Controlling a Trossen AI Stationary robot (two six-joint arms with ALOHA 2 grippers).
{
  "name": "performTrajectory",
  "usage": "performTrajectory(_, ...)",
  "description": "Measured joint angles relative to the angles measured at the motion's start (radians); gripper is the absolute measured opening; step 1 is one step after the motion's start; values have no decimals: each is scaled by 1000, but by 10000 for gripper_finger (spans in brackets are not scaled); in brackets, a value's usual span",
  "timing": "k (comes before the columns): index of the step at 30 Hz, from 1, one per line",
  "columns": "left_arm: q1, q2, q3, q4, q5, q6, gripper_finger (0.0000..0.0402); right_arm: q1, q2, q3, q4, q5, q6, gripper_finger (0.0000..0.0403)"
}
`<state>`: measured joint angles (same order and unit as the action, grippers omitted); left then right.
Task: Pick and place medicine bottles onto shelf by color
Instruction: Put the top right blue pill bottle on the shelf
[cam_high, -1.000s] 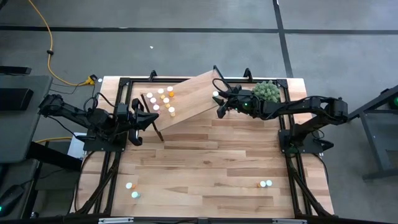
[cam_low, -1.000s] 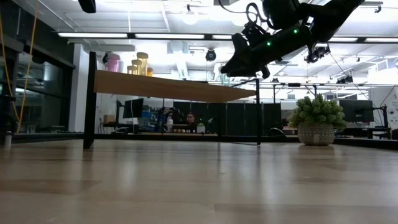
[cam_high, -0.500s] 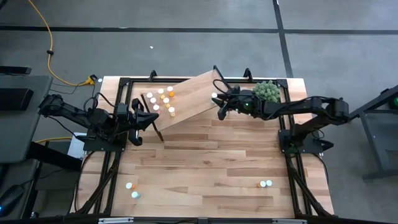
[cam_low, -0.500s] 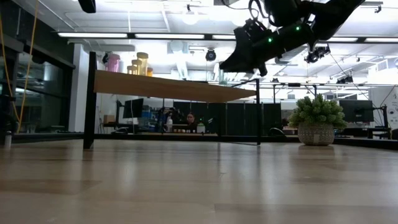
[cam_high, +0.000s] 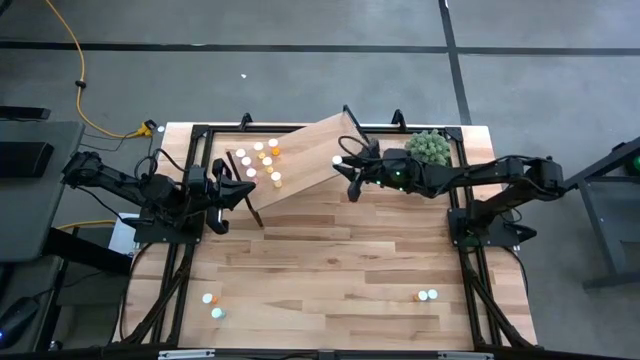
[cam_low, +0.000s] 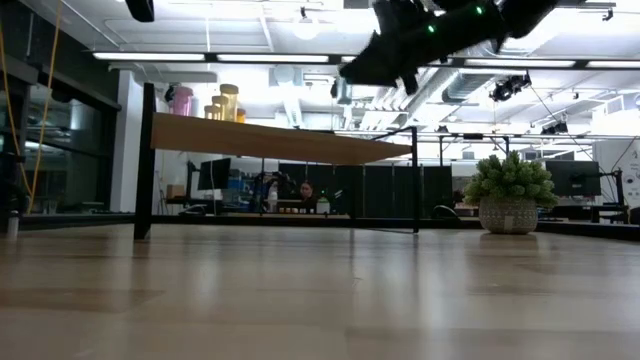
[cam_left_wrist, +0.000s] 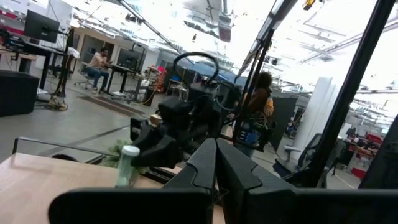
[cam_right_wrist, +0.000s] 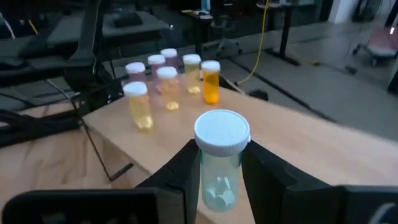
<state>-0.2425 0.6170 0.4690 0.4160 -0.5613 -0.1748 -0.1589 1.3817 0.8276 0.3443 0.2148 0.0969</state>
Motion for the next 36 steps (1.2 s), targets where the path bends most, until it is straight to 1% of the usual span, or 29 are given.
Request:
performTrajectory(3, 0, 0, 0, 1, 0, -7, 0, 6, 50, 88, -3, 21, -54, 93)
performTrajectory(6, -1, 0, 0, 1, 8, -8, 0, -16, 121, 173, -6, 14, -77, 93)
performTrajectory(12, -1, 0, 0, 4, 27, -9, 0, -70, 286, 347, -42, -62, -78, 93)
performTrajectory(19, -1, 0, 0, 8, 27, -6, 0, -110, 461, 515, -53, -102, -71, 93)
performTrajectory(26, -1, 0, 0, 8, 27, -6, 0, -122, 555, 596, -55, -112, -71, 93)
performTrajectory(36, -1, 0, 0, 8, 27, -6, 0, -139, 599, 599, -31, -87, -54, 93)
